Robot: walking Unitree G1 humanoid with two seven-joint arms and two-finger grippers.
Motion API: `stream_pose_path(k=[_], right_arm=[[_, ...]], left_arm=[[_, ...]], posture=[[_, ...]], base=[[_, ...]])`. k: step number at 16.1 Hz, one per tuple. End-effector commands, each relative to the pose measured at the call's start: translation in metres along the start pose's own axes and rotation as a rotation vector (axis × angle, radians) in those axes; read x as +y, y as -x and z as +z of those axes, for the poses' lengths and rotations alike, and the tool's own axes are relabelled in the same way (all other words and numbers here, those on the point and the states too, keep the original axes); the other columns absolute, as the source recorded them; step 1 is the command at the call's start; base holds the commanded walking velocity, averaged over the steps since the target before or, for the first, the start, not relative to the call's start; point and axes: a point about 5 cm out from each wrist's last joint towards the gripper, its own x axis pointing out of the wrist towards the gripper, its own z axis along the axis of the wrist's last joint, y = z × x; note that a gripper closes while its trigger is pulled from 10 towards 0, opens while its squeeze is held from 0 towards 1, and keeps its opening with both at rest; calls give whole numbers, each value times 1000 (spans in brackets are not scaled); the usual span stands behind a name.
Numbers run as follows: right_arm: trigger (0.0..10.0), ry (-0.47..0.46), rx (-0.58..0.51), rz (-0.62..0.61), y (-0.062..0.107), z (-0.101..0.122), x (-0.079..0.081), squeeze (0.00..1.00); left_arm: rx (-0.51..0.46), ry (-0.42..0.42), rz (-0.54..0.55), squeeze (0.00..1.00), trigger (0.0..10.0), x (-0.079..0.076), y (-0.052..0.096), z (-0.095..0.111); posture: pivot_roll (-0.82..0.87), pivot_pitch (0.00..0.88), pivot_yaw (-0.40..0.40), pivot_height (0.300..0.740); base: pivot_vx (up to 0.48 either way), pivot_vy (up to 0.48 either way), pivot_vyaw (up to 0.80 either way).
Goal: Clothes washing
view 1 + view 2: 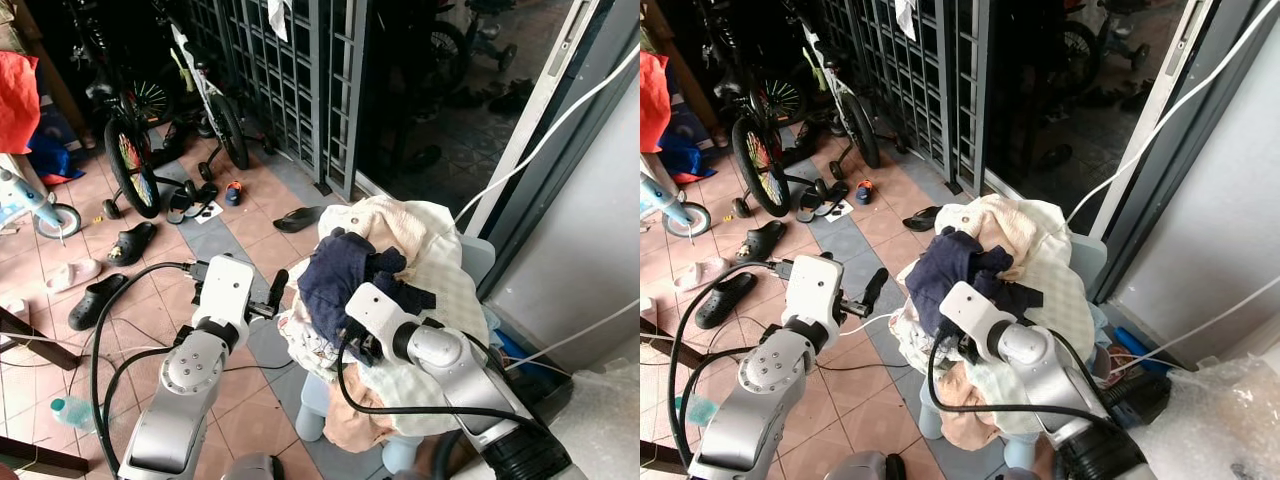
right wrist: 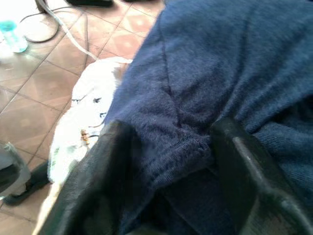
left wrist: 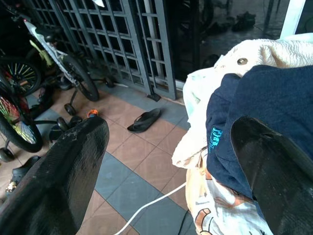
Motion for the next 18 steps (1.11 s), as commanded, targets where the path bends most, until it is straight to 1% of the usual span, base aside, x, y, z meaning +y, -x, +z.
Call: stream_pose_path(k=[1, 5, 6, 9, 10, 11, 13, 14, 15, 16, 17, 18], right_arm=[[0, 14, -1, -62, -1, 1, -7, 0], [0, 34, 20, -84, -3, -4, -7, 0], [0, 19, 35, -95, -4, -8, -9, 0], [0, -10, 39, -97, -6, -12, -9, 0], [0, -22, 32, -113, -6, -11, -11, 0], [0, -56, 15, -144, -5, -9, -16, 0], [0, -101, -4, -189, -2, -10, -20, 0], [0, -130, -50, -253, 2, -6, -27, 0], [0, -186, -116, -346, 9, -1, -38, 0], [0, -226, -168, -407, 14, 3, -45, 0], [0, -265, -295, -529, 26, 15, -59, 0], [0, -287, -392, -598, 38, 27, -67, 0]], left_arm=[[3, 1, 16, 0, 10000, 2, 2, 1], [4, 6, 17, 0, 10000, 1, 1, 1], [-10, 19, 10, 0, 10000, 0, 0, 2], [-11, 25, 15, 0, 10000, 0, 0, 2], [-15, 17, 17, 0, 10000, 1, -1, 3], [-25, 13, 20, 0, 10000, 2, -1, 6], [-14, 19, 20, 0, 10000, 2, 1, 3], [-12, 20, 18, 0, 10000, 2, 1, 2], [-15, 19, 21, 0, 10000, 2, -1, 2], [-17, 18, 27, 0, 10000, 2, -2, 3], [-13, 21, 50, 0, 10000, 4, -2, 1], [1, 54, 86, 0, 10000, 8, 0, -3]], posture=[[45, 12, 41, 740], [45, 11, 40, 740], [38, 8, 37, 740], [32, 0, 33, 740], [31, 0, 36, 740], [31, 1, 38, 740], [29, 0, 40, 740], [19, 0, 43, 740], [17, 0, 44, 740], [11, 0, 42, 740], [2, 0, 54, 740], [-4, 0, 59, 740]], base=[[0, 0, 0], [0, 0, 0], [0, 0, 0], [0, 0, 0], [0, 0, 0], [0, 0, 0], [0, 0, 0], [0, 0, 0], [0, 0, 0], [0, 0, 0], [0, 0, 0], [0, 0, 0]])
